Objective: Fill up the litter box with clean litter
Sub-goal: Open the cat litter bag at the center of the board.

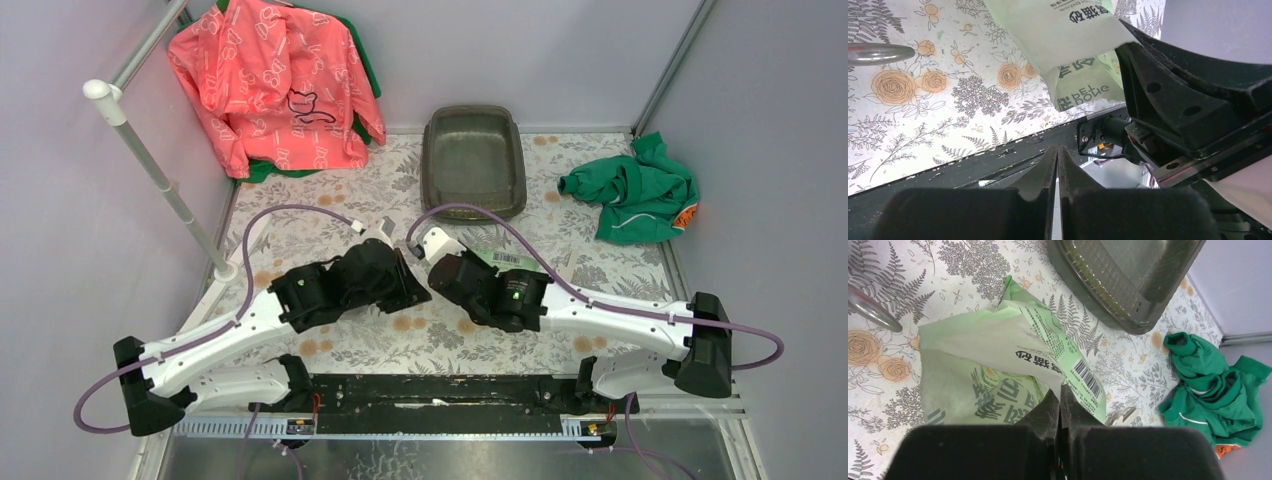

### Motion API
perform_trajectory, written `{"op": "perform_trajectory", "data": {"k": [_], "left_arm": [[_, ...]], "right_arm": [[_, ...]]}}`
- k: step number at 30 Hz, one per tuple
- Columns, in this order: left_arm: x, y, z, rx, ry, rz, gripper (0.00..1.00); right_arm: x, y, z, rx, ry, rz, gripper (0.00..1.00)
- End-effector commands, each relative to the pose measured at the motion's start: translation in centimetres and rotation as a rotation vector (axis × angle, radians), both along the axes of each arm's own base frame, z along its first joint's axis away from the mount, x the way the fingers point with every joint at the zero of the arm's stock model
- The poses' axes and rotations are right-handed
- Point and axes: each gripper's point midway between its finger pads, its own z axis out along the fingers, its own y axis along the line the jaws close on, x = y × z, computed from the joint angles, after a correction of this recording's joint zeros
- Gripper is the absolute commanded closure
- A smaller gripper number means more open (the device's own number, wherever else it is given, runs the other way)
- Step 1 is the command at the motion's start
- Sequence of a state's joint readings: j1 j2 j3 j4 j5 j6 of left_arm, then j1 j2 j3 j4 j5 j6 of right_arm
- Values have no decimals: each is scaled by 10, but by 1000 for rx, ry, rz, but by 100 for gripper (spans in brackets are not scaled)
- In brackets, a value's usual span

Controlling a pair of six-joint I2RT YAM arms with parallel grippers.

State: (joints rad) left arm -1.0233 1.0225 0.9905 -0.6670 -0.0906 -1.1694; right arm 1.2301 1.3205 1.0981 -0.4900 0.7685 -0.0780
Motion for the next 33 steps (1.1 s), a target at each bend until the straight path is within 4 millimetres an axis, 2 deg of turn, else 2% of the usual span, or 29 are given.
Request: {"op": "perform_trajectory", "data": {"k": [1, 4, 10, 15, 19, 23, 28, 33], "left_arm": [[6, -14, 11, -8, -53, 22, 89], [4, -26, 9, 11, -56, 25, 81], [-13, -46, 8, 27, -72, 16, 71], [-10, -40, -7, 78, -79, 114, 66], [-2, -37, -6, 42, -109, 193, 65], [6, -34, -10, 23, -113, 268, 58], [6, -32, -31, 42, -83, 304, 57], [5, -23, -51, 47, -54, 341, 58]], "right_arm": [[-6, -7, -1, 73, 9, -74, 100], [-12, -3, -5, 108, 38, -97, 100], [-37, 14, -26, 178, 118, -85, 100], [-52, 23, -37, 240, 153, -123, 100], [-56, 22, -31, 316, 153, -172, 100], [-57, 14, -22, 438, 148, -235, 100], [-57, 12, -13, 563, 142, -243, 100], [-56, 15, -11, 597, 142, -250, 100]]}}
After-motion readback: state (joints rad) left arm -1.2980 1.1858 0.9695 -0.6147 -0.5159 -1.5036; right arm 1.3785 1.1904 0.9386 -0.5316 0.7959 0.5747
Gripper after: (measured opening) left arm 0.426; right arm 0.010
